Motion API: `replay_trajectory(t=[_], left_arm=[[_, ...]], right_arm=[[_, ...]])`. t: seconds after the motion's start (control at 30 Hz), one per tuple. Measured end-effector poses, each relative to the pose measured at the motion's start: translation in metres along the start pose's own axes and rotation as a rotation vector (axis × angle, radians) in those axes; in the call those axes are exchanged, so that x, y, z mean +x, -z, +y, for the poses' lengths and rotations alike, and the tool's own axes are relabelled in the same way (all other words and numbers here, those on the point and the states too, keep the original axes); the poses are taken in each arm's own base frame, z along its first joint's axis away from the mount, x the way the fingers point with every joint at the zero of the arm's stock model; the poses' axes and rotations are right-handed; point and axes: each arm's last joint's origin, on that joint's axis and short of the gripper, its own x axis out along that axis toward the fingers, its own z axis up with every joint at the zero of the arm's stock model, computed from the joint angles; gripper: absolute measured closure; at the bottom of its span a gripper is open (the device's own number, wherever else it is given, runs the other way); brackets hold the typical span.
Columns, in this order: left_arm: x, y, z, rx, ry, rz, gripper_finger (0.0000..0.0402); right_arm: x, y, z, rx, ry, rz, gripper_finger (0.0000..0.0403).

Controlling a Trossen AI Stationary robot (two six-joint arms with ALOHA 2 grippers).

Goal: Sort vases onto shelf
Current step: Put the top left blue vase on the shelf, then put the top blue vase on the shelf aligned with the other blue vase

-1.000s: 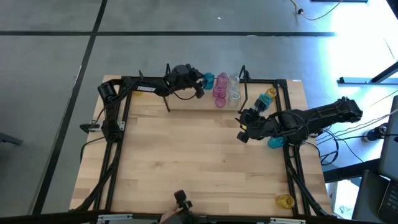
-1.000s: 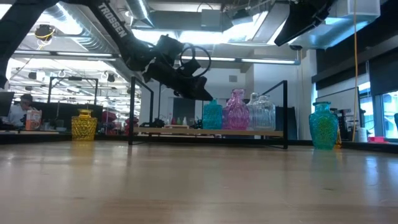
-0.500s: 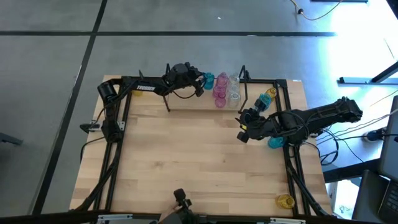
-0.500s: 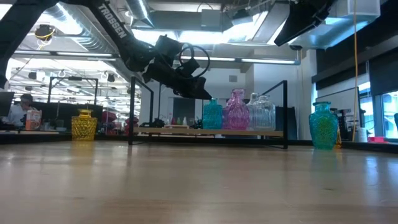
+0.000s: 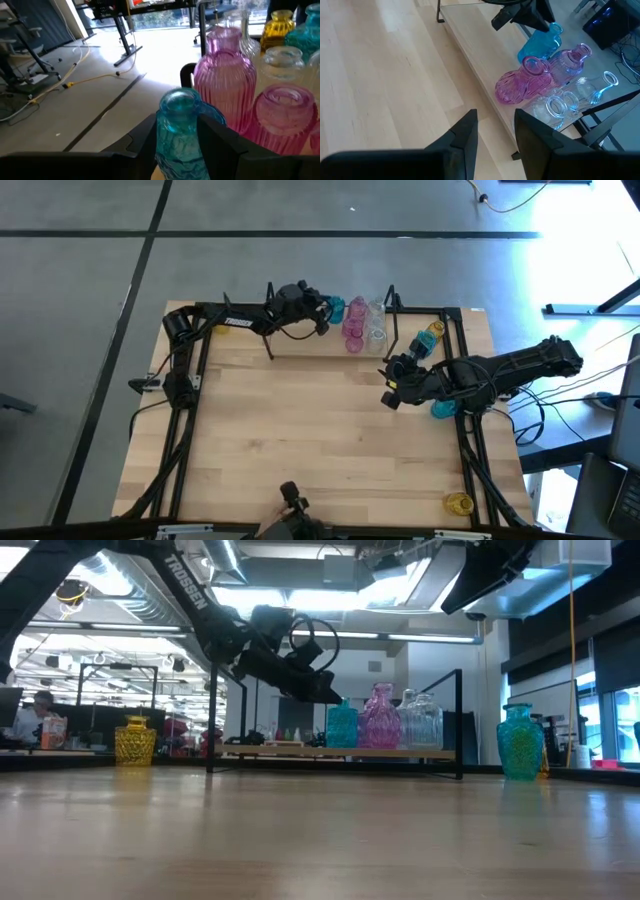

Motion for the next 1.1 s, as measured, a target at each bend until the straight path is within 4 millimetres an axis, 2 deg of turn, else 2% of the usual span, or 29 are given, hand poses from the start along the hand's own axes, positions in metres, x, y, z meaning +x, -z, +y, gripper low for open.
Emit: replay_trajectory(t=[0.4,0.6,0.73,0.87,0.97,1.1], left_arm=[[-0.001,-0.001,-0.004,0.004,-0.004,0.006,0.0269],[-0.017,-0.022,-0.014,0.014,0.046,0.06,0.0269],[-0.041,-0.031,-0.016,0.026,0.114,0.081,0.0269],[-0.078,-0.028,-0.016,0.007,0.129,0.032,0.0269],[-0.109,-0.018,-0.019,0.008,0.134,0.01,0.0269],[-0.147,0.005,-0.03,0.017,0.173,0.036,0.0269]], right_arm=[[0.0,0.0,0.0,0.0,-0.001,0.0,0.0288],[0.0,0.001,0.0,-0.004,0.0,0.014,0.0288],[0.0,0.005,-0.001,0.0,-0.005,0.049,0.0288],[0.0,0.009,-0.005,0.007,0.05,0.07,0.0288],[0.0,0.011,-0.009,0.015,0.11,0.079,0.0288],[0.008,0.012,-0.022,0.046,0.173,0.129,0.0288]])
